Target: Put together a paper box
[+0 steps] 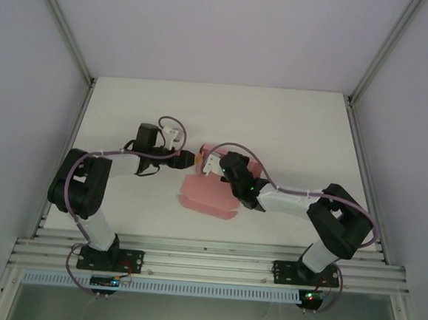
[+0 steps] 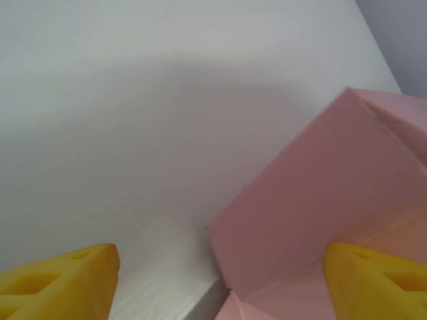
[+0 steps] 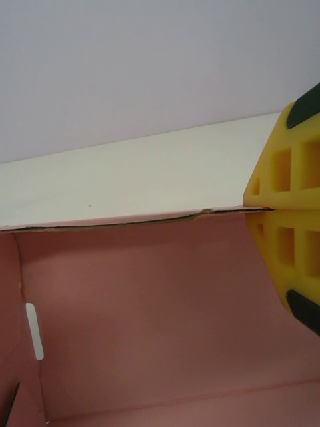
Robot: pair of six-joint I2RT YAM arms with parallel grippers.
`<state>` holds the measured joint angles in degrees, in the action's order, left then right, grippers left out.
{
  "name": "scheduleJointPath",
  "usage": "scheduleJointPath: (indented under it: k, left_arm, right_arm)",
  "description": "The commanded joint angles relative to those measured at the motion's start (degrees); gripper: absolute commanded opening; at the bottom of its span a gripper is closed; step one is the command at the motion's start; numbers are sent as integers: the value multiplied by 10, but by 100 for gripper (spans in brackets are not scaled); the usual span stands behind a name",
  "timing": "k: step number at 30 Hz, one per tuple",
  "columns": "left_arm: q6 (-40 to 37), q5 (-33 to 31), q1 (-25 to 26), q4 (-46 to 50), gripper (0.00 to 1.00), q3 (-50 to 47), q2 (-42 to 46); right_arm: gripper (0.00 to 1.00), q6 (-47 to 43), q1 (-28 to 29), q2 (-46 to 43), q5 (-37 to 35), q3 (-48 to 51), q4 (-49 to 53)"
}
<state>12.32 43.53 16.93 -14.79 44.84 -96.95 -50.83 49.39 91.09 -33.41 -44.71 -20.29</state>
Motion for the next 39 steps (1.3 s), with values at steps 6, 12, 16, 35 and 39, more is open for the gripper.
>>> scheduleJointPath:
  k: [6,12,16,35,39]
  left_arm:
    - [-83,44,28,64,74,53,-9]
    - [-56,3,37,24,71,68,-37]
    - [-51,-50,45,-10,68,47,-26]
    - [-46,-96,96,-130,51,-2,-17]
    - [-45,-78,100,-127,51,8,-25]
  right_arm:
    - [0,18,-2,-15,13,-7,22]
    - [0,27,2,-13,16,-10,30]
    - [0,32,4,-13,17,-6,31]
    - [0,62,21,-1,6,-5,37]
    - [0,63,21,-2,6,-4,36]
